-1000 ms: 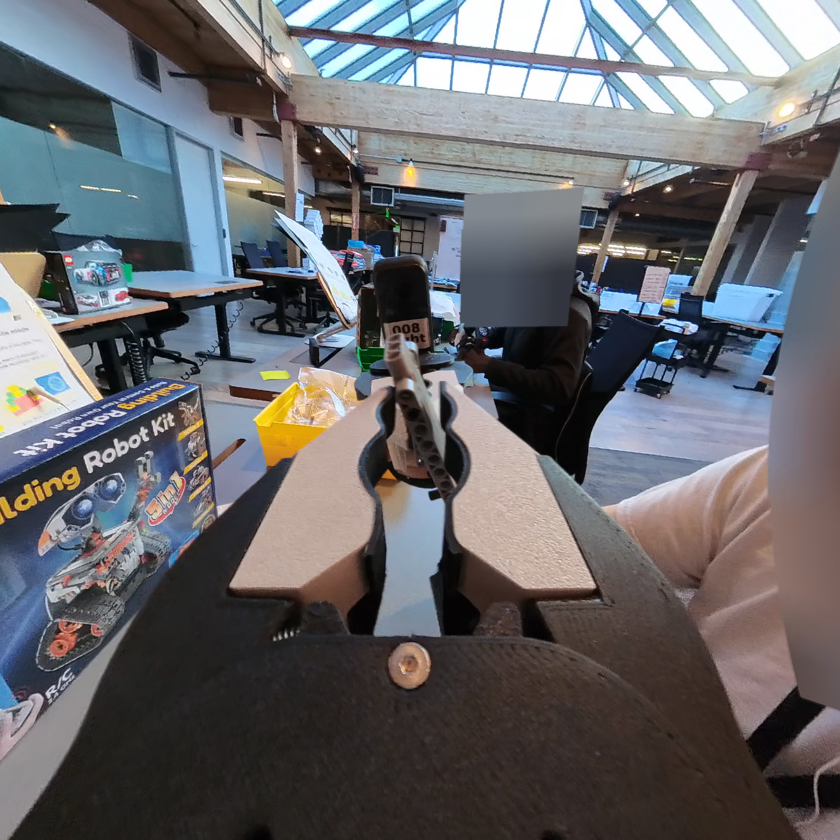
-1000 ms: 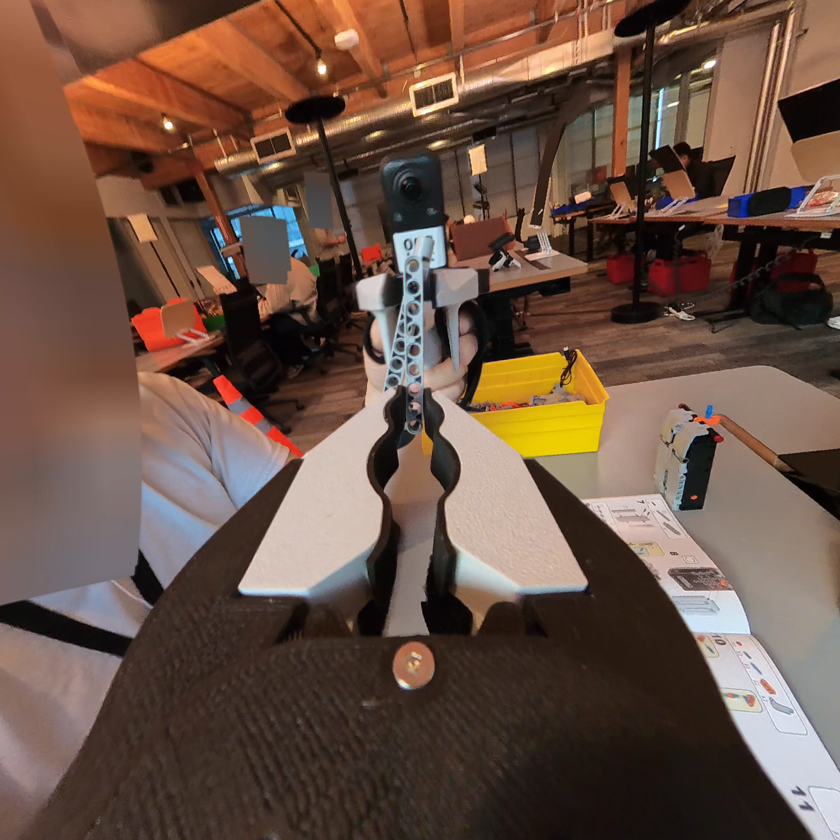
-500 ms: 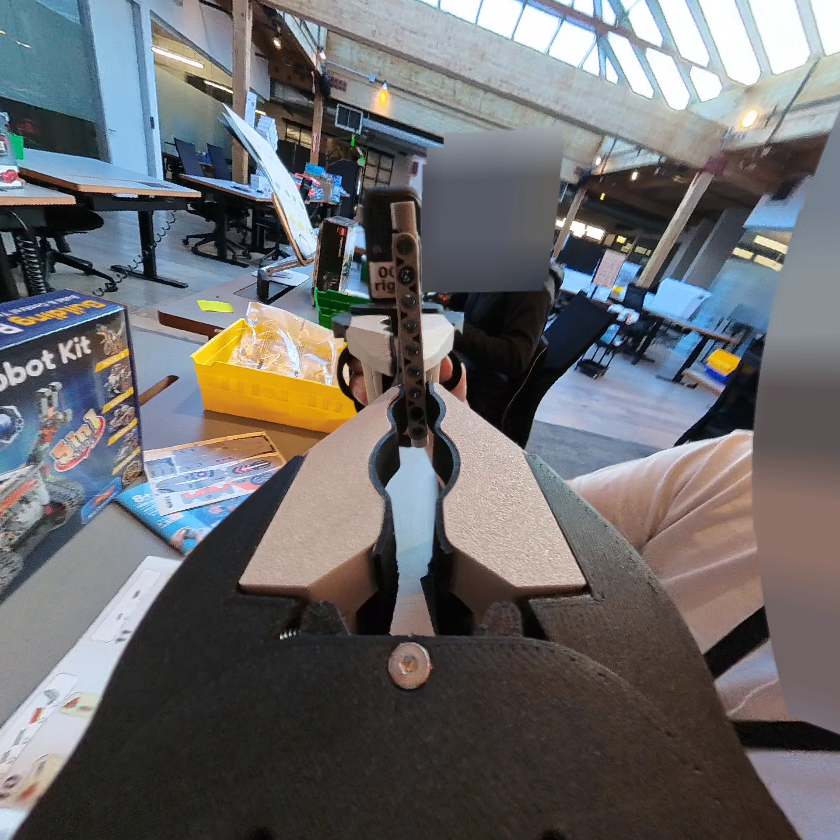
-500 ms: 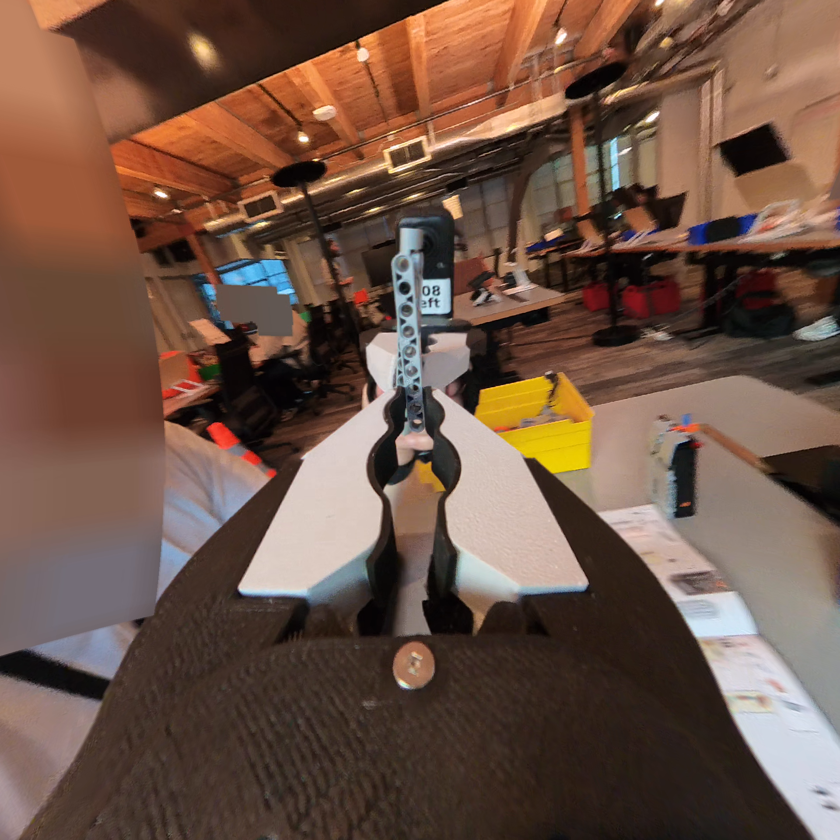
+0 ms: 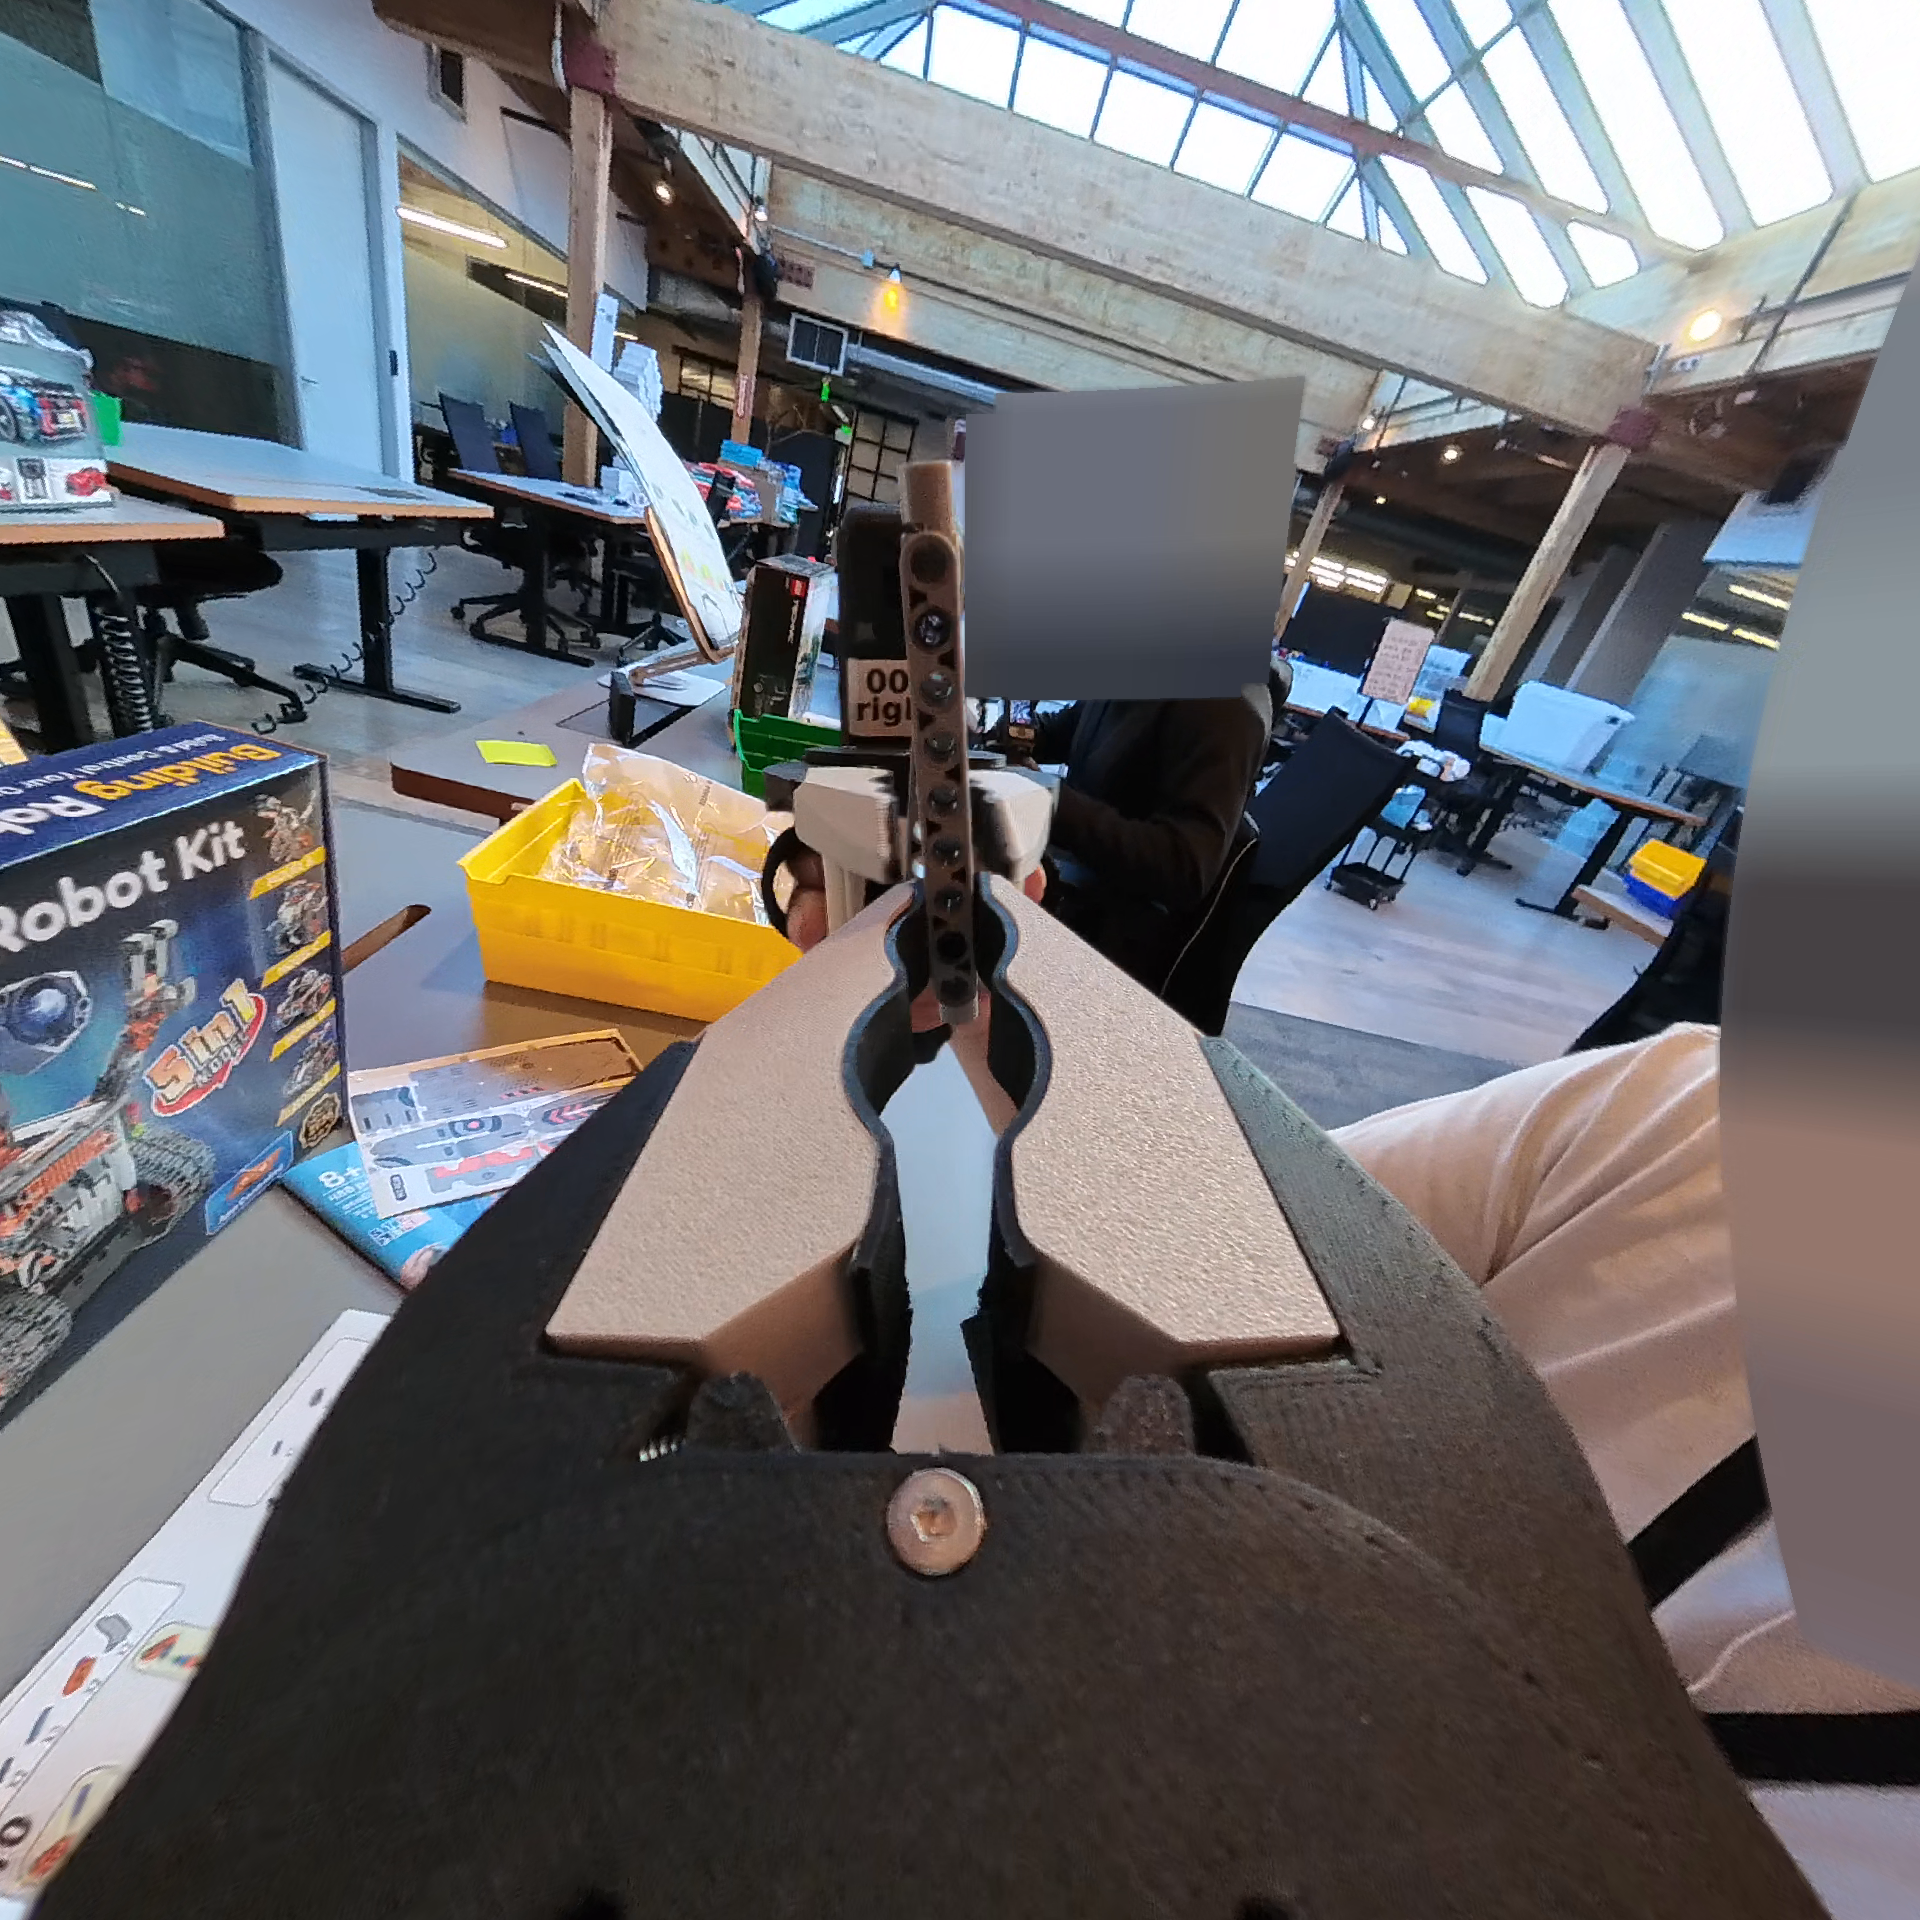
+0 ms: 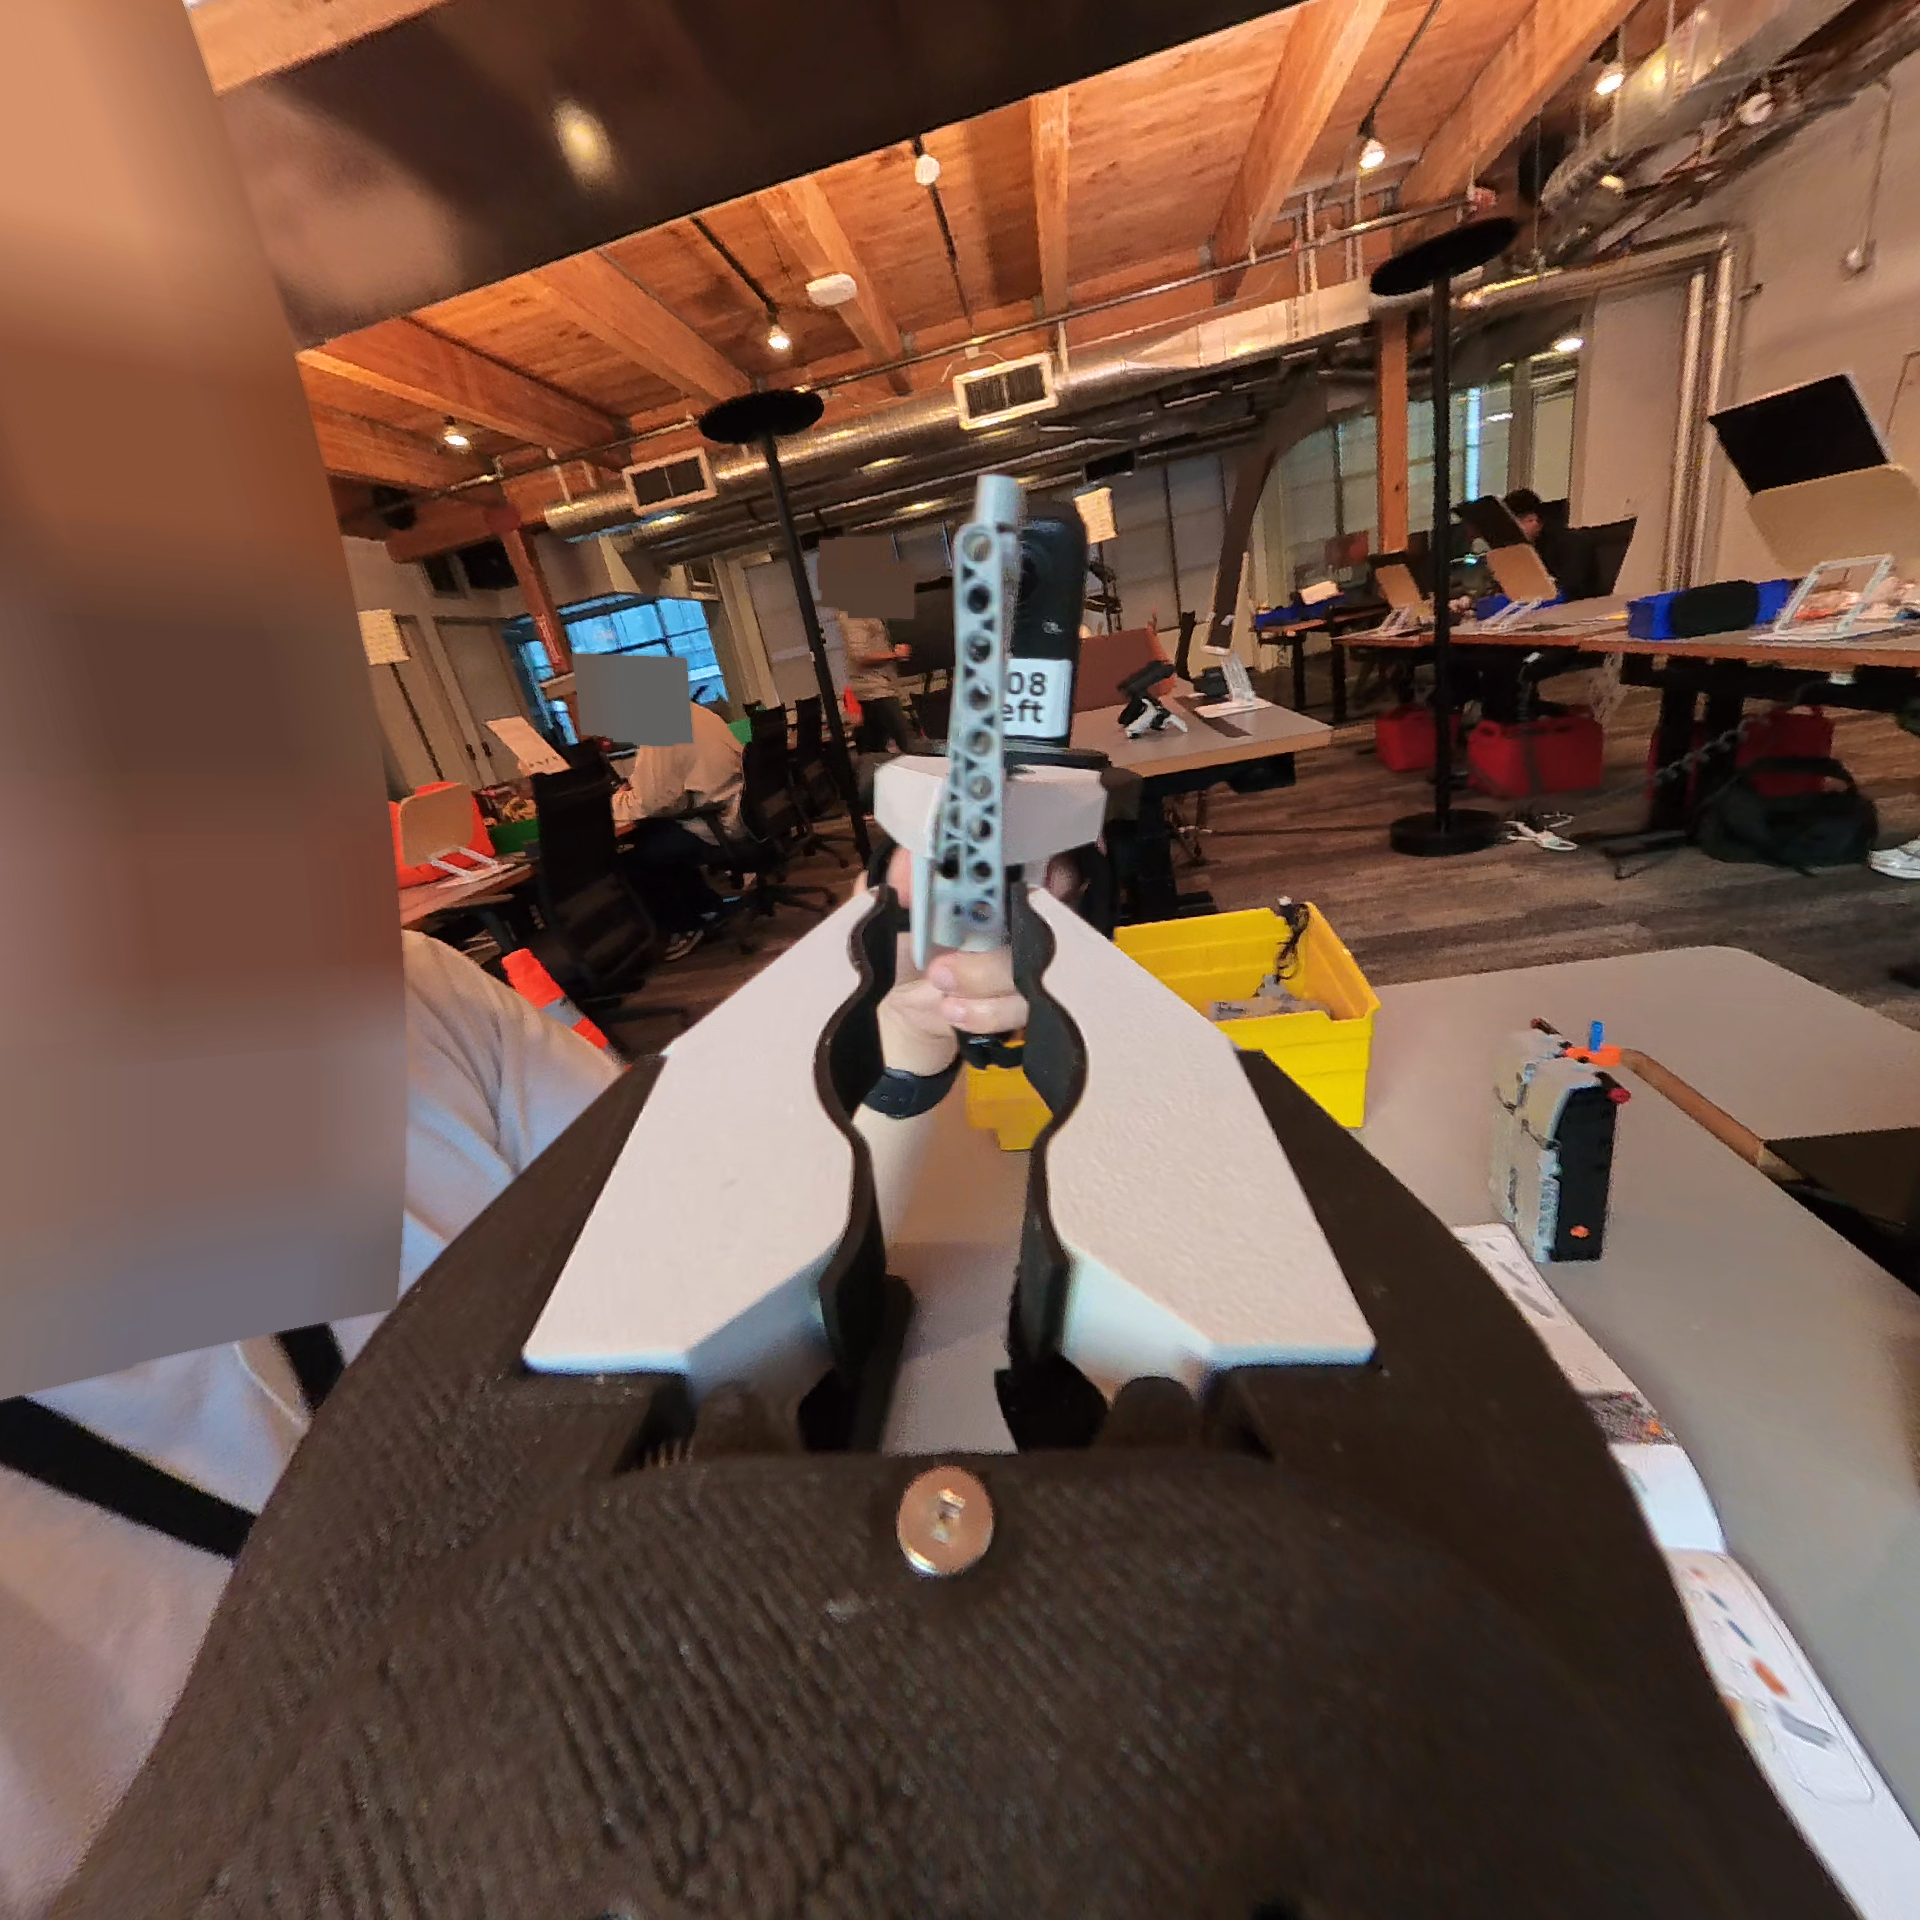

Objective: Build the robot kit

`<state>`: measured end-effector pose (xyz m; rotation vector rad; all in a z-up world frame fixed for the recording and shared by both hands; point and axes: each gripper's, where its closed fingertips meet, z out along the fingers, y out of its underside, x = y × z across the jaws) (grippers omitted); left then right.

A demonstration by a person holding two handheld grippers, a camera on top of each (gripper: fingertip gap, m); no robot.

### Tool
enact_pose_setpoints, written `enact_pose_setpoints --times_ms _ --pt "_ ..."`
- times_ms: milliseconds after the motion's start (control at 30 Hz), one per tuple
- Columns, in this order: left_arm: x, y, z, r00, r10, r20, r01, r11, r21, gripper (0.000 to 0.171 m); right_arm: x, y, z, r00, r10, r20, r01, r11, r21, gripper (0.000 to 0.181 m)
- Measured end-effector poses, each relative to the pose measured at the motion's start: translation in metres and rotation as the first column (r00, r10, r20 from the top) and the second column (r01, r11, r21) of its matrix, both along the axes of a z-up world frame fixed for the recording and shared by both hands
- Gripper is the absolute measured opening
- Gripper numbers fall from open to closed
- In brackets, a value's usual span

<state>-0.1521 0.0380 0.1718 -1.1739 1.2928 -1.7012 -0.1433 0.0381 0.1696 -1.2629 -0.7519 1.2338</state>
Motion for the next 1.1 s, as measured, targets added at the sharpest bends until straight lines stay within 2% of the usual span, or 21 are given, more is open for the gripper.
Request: enact_pose_setpoints --times_ms 67,133,267,400,667,867,1100 --pt "-0.003 -0.002 0.003 1.0 -0.023 0.015 0.023 0.999 -0.021 0.005 0.0 0.005 0.0 0.999 -0.04 0.005 0.04 0.999 0.018 0.02" --pt "-0.004 -0.002 0.005 0.999 -0.034 0.024 0.035 0.999 -0.036 0.005 -0.005 0.002 -0.001 1.0 -0.023 0.012 0.022 0.999 0.035 0.019" --pt "-0.003 -0.004 0.004 0.999 -0.043 0.02 0.043 0.998 -0.035 0.005 -0.007 0.004 0.002 0.999 -0.042 0.003 0.042 0.997 0.068 0.007" --pt "-0.001 -0.003 -0.002 0.999 -0.031 -0.012 0.031 0.999 -0.008 0.005 -0.005 0.004 -0.005 0.997 -0.051 0.065 0.049 0.998 0.031 0.006" --pt "0.0 -0.011 -0.006 0.999 -0.03 -0.035 0.033 0.996 0.082 0.005 -0.003 -0.004 -0.01 0.995 0.018 0.097 -0.014 0.999 -0.04 0.006" --pt "-0.004 -0.014 -0.005 0.994 -0.105 -0.032 0.106 0.994 0.027 0.005 -0.005 -0.009 -0.008 0.989 -0.017 0.145 0.014 1.0 0.025 0.006" --pt "-0.004 -0.016 -0.006 0.995 -0.095 -0.027 0.096 0.993 0.066 0.005 -0.008 -0.01 -0.007 0.988 -0.035 0.151 0.021 0.995 0.093 0.007"
